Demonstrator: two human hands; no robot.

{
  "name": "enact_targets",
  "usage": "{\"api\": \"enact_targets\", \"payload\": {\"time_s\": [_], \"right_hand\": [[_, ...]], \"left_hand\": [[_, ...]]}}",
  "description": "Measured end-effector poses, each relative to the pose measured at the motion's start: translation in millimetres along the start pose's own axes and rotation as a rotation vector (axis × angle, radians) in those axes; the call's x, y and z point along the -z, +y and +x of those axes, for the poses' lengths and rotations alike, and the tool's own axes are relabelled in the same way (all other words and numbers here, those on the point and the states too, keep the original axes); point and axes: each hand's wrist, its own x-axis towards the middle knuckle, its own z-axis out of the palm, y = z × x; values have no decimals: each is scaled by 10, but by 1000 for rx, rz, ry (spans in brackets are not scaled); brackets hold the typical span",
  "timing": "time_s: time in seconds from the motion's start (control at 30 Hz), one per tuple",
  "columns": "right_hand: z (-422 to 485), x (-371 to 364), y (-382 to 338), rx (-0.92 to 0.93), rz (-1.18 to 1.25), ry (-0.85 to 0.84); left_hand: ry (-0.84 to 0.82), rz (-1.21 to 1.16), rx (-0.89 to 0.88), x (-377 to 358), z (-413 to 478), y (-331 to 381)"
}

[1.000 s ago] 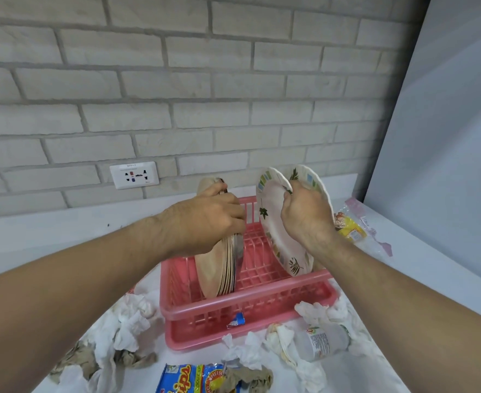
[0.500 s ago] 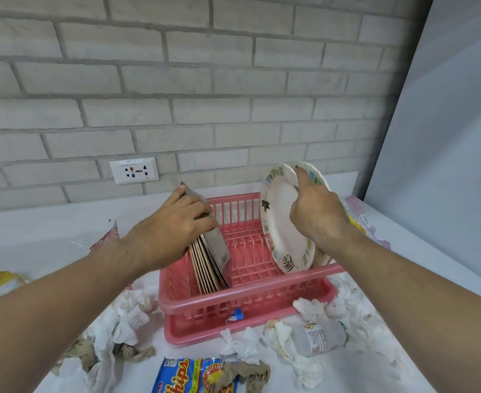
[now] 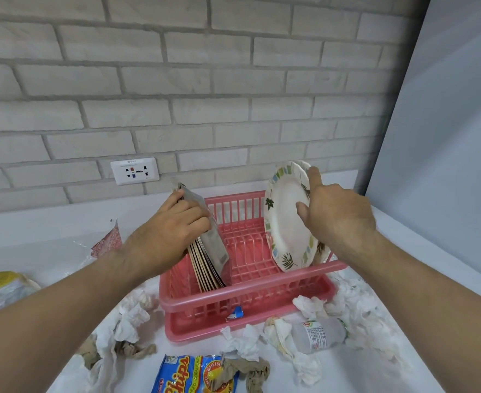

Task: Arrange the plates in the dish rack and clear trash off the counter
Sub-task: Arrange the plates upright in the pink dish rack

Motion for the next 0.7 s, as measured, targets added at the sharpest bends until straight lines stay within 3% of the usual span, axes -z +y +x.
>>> {"api": "enact_targets", "payload": {"time_s": [0.1,0.27,0.4,0.7], "right_hand": [[-151,141,-73,153,57,83],[-673,-154,-380,691,296,-250],[-714,-604,-381,711,316,-410],[-744,-824,-335,708,325,-244]], "left_hand": [[-17,10,3,-5,11,3],[-60,44,19,-3,19,20],[-70,49,19,6,16,42],[-52,73,32,-18,27,83]]}}
